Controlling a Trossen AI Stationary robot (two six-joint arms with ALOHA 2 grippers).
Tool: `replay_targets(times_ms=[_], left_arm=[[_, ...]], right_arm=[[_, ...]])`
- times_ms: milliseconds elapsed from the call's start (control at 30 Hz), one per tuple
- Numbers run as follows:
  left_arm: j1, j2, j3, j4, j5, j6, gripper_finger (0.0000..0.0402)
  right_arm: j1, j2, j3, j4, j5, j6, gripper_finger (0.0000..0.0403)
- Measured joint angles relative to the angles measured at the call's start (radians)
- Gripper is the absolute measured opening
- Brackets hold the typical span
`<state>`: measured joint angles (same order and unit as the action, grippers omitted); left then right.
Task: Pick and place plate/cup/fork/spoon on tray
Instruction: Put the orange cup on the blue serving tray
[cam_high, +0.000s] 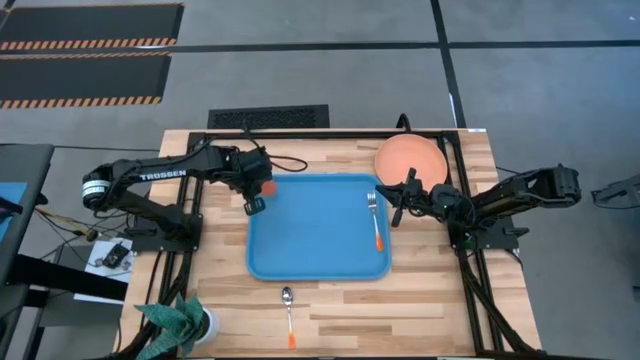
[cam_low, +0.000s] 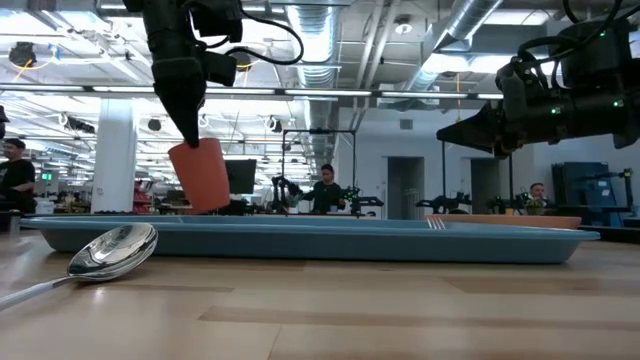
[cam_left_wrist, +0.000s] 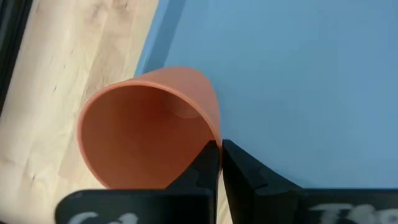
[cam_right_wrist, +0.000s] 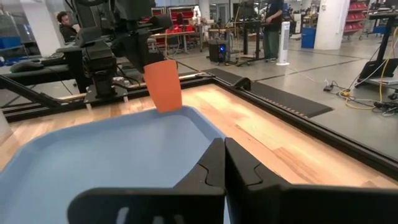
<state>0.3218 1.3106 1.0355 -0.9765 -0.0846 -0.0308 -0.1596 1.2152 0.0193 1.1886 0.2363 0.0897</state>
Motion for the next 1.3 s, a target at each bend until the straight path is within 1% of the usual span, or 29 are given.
replay_targets(times_ms=[233,333,400,567,733,900,1067,1300], left_arm=[[0.001,0.000,0.001,0.000,0.004,0.000,0.0000],[0.001,0.001,0.005,0.001,0.044,0.000,0.0000],[0.001,0.012,0.030,-0.003,0.044,0.000,0.0000],[-0.001,0.106,0.141,-0.063,0.012,0.027,0.0000],[-0.006,0.231,0.202,-0.133,0.058,0.065,0.0000],[-0.009,0.284,0.206,-0.139,0.050,0.074,0.0000],[-0.008,0.288,0.206,-0.128,0.043,0.061,0.0000],[-0.007,0.288,0.206,-0.151,-0.010,0.035,0.0000]], right_arm=[[0.000,0.000,0.000,0.001,0.000,0.008,0.0011],[0.000,0.000,0.000,0.001,0.000,0.007,0.0011],[0.000,0.000,0.000,0.001,0.000,0.007,0.0011],[0.000,0.000,0.001,0.004,0.000,0.007,0.0011],[0.000,0.000,0.001,-0.003,0.000,0.007,0.0011],[0.000,0.000,0.001,-0.008,0.000,0.006,0.0011],[0.000,0.000,0.001,-0.009,0.000,-0.004,0.0011],[0.000,0.000,0.001,-0.008,0.000,-0.009,0.0011]])
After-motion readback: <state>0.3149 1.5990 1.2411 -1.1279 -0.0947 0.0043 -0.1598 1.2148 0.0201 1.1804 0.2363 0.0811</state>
